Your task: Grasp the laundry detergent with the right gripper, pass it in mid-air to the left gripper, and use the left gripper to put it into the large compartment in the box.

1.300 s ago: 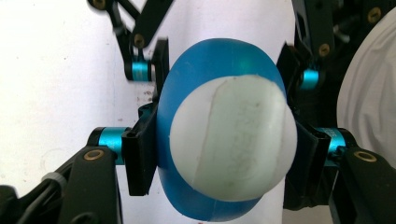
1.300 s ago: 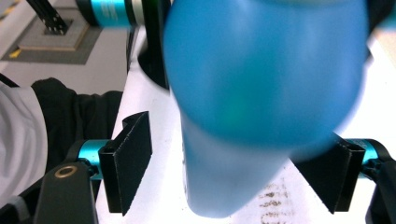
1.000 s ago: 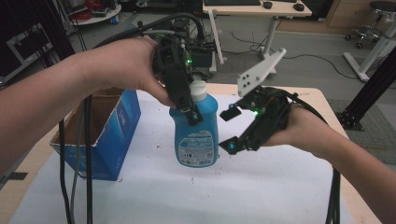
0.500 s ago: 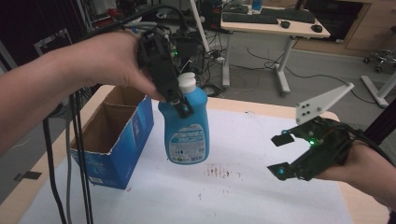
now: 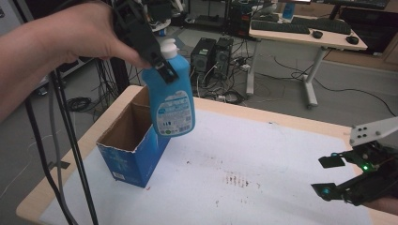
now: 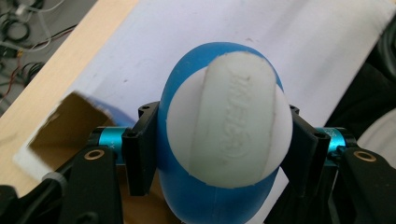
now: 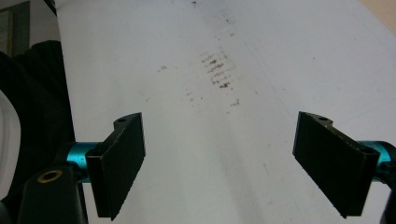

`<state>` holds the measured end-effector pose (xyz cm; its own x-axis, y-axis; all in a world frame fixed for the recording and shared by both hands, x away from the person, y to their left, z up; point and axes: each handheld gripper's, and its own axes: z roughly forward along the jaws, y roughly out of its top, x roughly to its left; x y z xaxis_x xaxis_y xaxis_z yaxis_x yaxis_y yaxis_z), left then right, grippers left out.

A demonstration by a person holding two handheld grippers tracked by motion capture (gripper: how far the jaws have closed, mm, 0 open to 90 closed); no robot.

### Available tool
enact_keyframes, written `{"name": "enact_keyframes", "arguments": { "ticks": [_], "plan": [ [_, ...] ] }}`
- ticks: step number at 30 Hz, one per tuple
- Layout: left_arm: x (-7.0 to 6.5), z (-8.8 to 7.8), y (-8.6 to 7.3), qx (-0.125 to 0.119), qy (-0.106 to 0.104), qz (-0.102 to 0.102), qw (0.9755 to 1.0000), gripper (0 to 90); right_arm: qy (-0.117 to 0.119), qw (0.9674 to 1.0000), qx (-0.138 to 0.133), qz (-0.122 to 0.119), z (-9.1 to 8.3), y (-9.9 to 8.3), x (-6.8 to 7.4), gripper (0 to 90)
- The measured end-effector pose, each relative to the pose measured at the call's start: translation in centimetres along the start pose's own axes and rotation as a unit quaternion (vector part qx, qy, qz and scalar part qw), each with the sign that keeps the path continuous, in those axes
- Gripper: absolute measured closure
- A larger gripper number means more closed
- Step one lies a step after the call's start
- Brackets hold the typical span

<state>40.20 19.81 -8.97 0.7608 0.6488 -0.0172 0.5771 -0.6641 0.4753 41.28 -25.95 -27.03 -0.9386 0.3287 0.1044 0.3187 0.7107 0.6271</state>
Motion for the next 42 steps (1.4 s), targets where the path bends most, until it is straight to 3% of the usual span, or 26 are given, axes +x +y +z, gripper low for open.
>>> {"name": "enact_keyframes", "arguments": {
  "ticks": [4,5,7,16,20,29,42],
  "plan": [
    [1.5,-1.1,-1.5,-0.002,0.027,-0.031,0.9992,37.6,-0.008,0.9999,0.000,0.007,-0.4,-0.4,-0.3,16.6],
    [1.5,-1.1,-1.5,-0.002,0.027,-0.031,0.9992,37.6,-0.008,0.9999,0.000,0.007,-0.4,-0.4,-0.3,16.6],
    [2.5,-1.4,-2.5,0.003,0.045,-0.049,0.9978,37.6,-0.013,0.9999,0.002,0.012,-0.5,-0.6,-0.6,16.6],
    [4.2,-0.9,-4.6,0.027,0.080,-0.085,0.9928,37.6,-0.020,0.9997,0.004,0.014,-0.6,-0.8,-0.9,16.6],
    [4.6,-0.1,-5.5,0.031,0.084,-0.099,0.9911,37.6,-0.021,0.9997,0.006,0.013,-0.6,-0.9,-1.0,16.6],
    [4.7,2.7,-6.4,0.058,0.092,-0.101,0.9889,37.6,-0.026,0.9994,0.013,0.016,-1.1,-1.1,-1.1,16.6],
    [4.8,7.6,-8.9,0.086,0.074,-0.111,0.9873,37.6,-0.030,0.9993,0.019,0.015,-1.0,-1.5,-1.2,16.6]
  ]
}}
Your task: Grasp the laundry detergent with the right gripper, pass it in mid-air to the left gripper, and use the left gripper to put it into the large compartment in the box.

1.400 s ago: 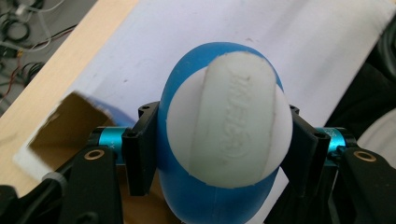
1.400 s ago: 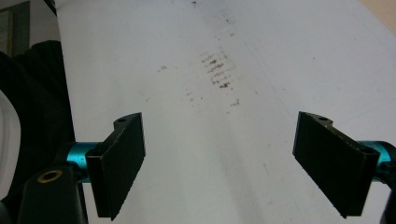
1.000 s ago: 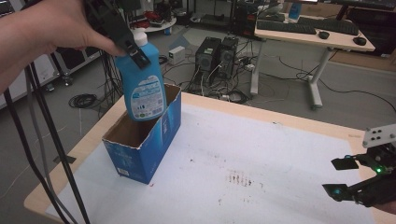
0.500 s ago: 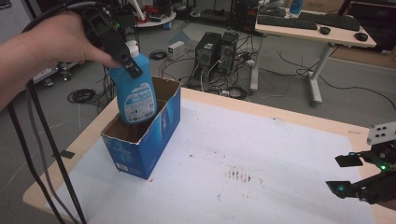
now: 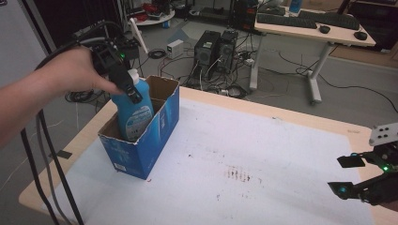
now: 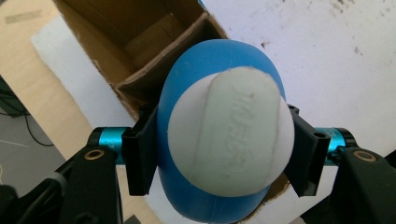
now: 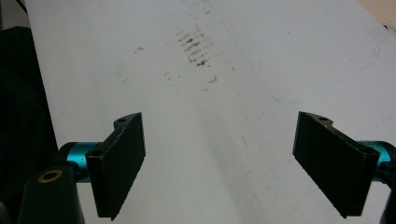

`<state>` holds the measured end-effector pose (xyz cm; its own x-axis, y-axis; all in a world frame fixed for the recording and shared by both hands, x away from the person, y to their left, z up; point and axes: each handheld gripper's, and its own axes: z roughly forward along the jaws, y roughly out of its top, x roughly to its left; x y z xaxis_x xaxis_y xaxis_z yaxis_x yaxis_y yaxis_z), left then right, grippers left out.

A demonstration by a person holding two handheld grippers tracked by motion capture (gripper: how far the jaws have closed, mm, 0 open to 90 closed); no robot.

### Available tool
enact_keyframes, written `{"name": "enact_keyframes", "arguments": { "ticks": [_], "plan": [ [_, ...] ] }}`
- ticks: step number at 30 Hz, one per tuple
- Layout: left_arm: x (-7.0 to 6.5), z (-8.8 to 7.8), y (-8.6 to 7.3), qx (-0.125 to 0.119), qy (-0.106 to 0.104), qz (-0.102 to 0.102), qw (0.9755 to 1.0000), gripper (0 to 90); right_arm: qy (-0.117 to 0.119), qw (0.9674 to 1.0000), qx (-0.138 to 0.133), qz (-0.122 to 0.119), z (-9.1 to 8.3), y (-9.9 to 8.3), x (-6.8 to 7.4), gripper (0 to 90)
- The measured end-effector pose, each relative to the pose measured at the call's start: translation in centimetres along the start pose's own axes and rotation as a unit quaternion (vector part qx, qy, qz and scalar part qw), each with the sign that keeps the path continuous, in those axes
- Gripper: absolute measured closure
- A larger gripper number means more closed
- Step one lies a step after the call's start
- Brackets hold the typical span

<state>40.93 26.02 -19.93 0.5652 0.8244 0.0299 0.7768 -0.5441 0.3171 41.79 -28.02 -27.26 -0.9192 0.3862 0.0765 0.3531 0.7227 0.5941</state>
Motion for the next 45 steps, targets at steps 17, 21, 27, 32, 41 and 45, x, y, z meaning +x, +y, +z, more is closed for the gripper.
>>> {"name": "enact_keyframes", "arguments": {
  "ticks": [17,21,27,32,41,45],
  "plan": [
    [0.1,4.4,-1.1,0.024,-0.012,0.005,0.9996,37.6,-0.002,1.0000,0.001,0.000,0.0,-0.3,0.2,16.6],
    [0.2,5.3,-1.3,0.028,-0.013,0.011,0.9994,37.6,-0.002,1.0000,0.001,0.000,0.0,-0.3,0.2,16.6],
    [0.2,6.6,-1.6,0.031,-0.012,0.025,0.9991,37.6,0.000,1.0000,0.003,0.002,0.3,-0.5,0.3,16.6],
    [0.0,7.3,-1.7,0.025,-0.009,0.036,0.9990,37.5,0.001,1.0000,0.003,0.003,0.4,-0.5,0.3,16.6],
    [0.1,7.4,-1.7,0.026,-0.011,0.036,0.9989,37.1,0.000,1.0000,-0.006,0.006,0.3,-0.5,0.3,16.6],
    [0.2,7.4,-1.7,0.027,-0.011,0.036,0.9989,36.9,0.001,0.9999,-0.005,0.009,0.4,-0.7,0.4,16.6]
  ]
}}
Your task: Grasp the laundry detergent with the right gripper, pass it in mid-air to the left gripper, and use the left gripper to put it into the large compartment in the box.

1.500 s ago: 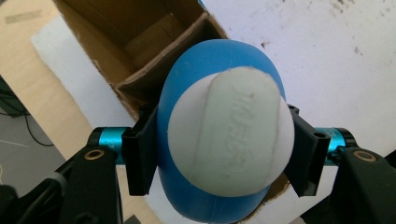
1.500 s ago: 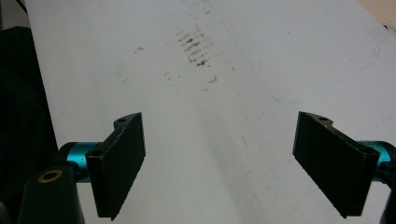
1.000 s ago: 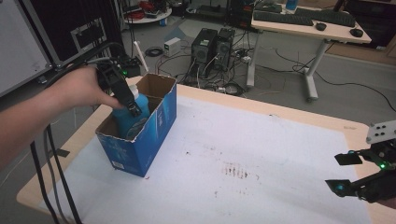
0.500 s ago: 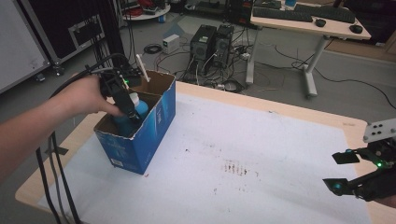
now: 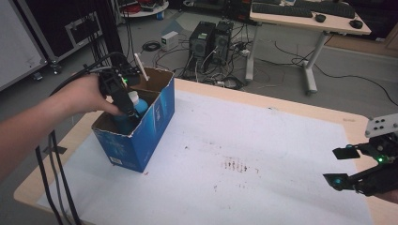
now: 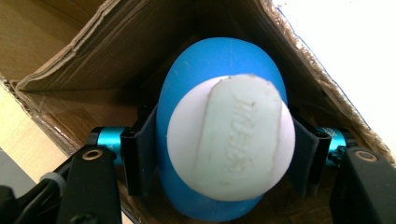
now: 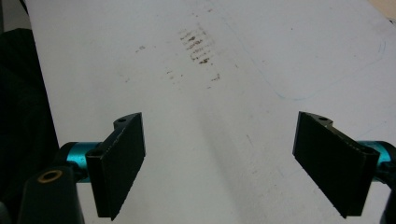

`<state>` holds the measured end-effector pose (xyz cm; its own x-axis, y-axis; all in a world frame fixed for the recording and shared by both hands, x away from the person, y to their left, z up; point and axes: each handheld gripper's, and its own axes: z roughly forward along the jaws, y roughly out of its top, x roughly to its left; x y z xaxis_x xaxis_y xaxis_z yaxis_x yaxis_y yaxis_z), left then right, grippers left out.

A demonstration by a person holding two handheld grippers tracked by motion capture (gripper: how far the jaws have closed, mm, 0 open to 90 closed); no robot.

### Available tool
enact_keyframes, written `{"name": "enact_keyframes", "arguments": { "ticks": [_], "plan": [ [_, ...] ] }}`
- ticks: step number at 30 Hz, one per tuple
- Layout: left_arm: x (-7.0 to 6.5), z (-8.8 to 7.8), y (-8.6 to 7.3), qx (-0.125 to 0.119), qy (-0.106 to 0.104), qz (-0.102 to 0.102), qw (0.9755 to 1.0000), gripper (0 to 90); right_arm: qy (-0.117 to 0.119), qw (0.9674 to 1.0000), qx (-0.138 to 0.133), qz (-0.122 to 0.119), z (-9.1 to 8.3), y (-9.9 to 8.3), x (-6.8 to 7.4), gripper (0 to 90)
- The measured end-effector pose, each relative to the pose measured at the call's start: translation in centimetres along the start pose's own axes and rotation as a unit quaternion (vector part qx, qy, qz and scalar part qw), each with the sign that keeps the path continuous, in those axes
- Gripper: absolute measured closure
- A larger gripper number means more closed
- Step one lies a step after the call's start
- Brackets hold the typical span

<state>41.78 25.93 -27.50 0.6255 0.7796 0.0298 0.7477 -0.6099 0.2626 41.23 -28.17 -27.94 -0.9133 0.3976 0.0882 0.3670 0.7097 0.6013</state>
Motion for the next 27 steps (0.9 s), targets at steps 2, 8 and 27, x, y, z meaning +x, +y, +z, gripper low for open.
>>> {"name": "enact_keyframes", "arguments": {
  "ticks": [2,8,27],
  "plan": [
    [0.0,0.0,0.0,0.000,0.000,0.000,1.0000,36.9,0.000,1.0000,-0.001,0.001,0.0,-0.1,0.0,16.6],
    [-0.1,0.0,0.1,0.002,0.001,-0.001,1.0000,36.9,-0.001,1.0000,-0.006,0.002,-0.2,-0.3,0.2,16.6],
    [-0.6,-2.7,0.3,0.007,-0.002,0.015,0.9999,22.8,-0.005,0.9998,-0.017,0.006,-0.7,-0.6,0.7,16.6]
  ]
}}
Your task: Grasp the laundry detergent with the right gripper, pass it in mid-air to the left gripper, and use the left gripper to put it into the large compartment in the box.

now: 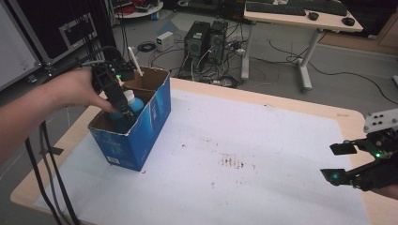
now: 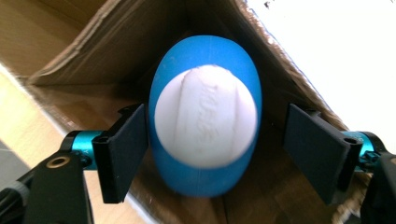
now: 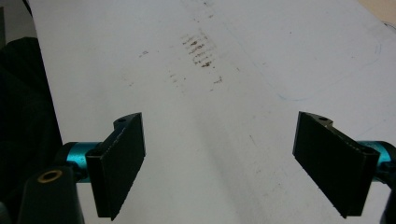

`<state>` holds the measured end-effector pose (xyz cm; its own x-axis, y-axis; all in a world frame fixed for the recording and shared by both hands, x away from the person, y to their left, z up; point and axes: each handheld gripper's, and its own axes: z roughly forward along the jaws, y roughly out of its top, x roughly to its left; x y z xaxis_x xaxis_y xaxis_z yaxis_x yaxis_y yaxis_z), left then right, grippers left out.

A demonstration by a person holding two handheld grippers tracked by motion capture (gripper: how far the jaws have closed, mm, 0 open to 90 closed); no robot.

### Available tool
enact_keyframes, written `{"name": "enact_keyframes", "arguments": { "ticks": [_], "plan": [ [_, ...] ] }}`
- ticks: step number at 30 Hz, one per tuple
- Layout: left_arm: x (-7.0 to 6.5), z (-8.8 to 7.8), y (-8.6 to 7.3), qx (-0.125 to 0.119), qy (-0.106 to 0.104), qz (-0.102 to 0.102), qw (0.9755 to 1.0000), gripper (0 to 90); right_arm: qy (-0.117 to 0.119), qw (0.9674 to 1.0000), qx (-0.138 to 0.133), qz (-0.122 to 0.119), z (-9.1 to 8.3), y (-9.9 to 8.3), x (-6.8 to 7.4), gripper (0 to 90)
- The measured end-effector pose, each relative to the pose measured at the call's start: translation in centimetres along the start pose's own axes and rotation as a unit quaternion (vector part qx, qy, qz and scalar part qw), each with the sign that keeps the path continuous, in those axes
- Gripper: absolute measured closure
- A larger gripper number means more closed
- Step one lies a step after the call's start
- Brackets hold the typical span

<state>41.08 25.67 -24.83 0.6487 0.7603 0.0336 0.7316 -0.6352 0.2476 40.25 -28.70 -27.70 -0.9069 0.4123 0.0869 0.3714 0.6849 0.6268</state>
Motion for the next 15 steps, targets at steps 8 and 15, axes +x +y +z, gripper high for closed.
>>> {"name": "enact_keyframes", "arguments": {
  "ticks": [8,15],
  "plan": [
    [-1.5,-3.6,1.4,-0.030,0.017,0.028,0.9990,21.6,-0.005,0.9999,-0.007,-0.008,-0.1,0.3,0.5,16.5],
    [-4.8,-4.3,4.3,-0.050,-0.009,0.089,0.9948,21.6,-0.004,0.9998,-0.017,-0.012,0.2,1.1,0.8,16.5]
  ]
}}
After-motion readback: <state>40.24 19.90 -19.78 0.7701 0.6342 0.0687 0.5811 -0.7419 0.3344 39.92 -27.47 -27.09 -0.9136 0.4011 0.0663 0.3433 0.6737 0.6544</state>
